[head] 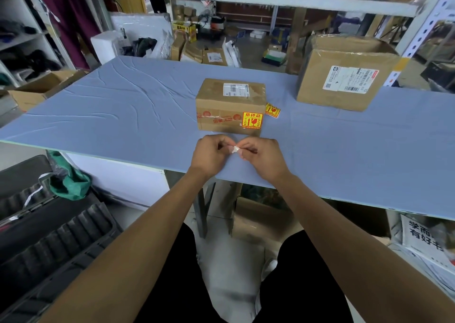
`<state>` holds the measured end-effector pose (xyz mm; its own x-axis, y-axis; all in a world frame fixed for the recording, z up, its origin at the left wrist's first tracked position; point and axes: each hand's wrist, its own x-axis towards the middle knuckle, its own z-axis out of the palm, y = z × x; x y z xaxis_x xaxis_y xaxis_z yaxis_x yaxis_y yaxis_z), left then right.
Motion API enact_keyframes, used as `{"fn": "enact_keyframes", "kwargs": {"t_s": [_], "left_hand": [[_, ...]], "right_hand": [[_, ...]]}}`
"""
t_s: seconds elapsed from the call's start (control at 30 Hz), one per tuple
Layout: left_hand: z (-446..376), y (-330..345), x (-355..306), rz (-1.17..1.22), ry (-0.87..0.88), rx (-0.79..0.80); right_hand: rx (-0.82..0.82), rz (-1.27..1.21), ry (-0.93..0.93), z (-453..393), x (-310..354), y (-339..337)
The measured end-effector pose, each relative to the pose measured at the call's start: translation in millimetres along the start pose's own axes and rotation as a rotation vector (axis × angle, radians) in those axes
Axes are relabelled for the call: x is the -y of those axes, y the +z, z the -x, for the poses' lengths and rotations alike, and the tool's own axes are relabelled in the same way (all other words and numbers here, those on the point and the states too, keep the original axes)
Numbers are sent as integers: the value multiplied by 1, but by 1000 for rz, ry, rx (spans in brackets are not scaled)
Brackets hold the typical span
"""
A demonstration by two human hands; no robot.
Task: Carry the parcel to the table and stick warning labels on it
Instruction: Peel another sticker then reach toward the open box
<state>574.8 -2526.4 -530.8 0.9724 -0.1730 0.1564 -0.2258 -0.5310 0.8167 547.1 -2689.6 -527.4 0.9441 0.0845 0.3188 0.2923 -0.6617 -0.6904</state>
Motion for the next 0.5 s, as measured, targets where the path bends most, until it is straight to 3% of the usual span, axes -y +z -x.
{"fn": "enact_keyframes", "kwargs": {"t_s": [0.23, 0.4, 0.5], "left_hand": [[0, 7, -16, -87, -11, 4], [-6, 16, -53, -259, 126, 141], [-14, 32, -77, -353, 206, 179]], "right_hand": [[10, -72, 148, -1, 6, -13], [93, 61, 141, 2, -1, -63], [97, 79, 226, 0, -4, -102]]}}
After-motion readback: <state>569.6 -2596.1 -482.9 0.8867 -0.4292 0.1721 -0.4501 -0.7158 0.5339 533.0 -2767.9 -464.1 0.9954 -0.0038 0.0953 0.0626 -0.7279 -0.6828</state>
